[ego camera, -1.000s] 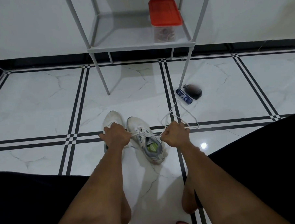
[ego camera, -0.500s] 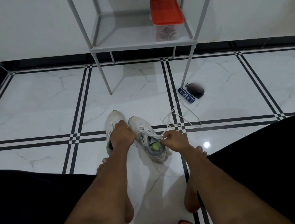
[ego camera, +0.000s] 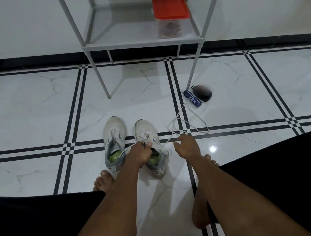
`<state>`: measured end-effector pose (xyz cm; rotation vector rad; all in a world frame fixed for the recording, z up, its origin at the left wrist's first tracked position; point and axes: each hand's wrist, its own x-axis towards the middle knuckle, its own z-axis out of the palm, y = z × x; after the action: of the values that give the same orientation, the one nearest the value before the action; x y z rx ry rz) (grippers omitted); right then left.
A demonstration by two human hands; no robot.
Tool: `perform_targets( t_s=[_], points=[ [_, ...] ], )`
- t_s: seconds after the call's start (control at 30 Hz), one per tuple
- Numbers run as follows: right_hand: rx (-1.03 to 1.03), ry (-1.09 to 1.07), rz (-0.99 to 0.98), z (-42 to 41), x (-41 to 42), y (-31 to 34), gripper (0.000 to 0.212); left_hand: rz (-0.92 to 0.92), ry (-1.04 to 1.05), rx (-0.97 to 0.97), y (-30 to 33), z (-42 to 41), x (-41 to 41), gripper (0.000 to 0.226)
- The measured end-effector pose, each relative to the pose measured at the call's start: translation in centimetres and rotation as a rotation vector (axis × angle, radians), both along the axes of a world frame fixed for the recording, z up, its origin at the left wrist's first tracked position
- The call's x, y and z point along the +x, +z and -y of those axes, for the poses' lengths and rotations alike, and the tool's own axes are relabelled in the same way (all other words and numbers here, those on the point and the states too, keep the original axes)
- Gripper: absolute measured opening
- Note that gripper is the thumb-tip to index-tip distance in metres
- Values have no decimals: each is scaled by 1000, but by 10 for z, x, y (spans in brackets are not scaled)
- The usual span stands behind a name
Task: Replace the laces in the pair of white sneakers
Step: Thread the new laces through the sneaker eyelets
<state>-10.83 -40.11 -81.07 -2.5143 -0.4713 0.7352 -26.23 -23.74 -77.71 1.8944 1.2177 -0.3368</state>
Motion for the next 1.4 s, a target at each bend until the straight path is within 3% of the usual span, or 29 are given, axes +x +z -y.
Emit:
perform_targets(
  t_s=[0.13, 0.27, 0.3, 0.37, 0.47, 0.7, 0.83, 0.9, 1.0, 1.1, 1.27, 1.4],
  points=[
    [-48, 40, 57, -18, 16, -10, 58, 4, 47, 23, -18, 5, -4, 77],
    [-198, 104, 100, -42, 29, -30, 80, -11, 57, 79, -23, 17, 0, 59],
    [-209, 121, 131, -47, 32, -34, 78, -3, 65, 97, -23, 18, 2, 56],
    [-168, 132, 186, -51, 38, -48, 54, 9, 79, 125, -26, 20, 4, 53],
    [-115, 107, 127, -51, 42, -53, 23, 52, 83, 125, -29, 23, 9, 51],
    [-218, 13, 126, -29, 79, -9, 34, 88, 69, 58, -34, 27, 30, 54],
    [-36, -26, 146, -33, 97, 69, 34, 97, 18, -38, -27, 33, 53, 56],
    [147, -41, 72, -44, 94, 111, 42, 120, 9, -194, -15, 38, 64, 52],
    [372, -7, -190, -65, 84, 174, 40, 256, 156, -391, 12, 36, 82, 33],
    [532, 98, -396, -85, 58, 231, 25, 477, 472, -419, 64, 16, 84, 24],
    [782, 46, -697, -115, 5, 244, 9, 923, 791, -865, 132, -36, 44, 68],
    [654, -21, -628, -124, -9, 211, 10, 1107, 898, -1001, 141, -64, 8, 59]
  ],
)
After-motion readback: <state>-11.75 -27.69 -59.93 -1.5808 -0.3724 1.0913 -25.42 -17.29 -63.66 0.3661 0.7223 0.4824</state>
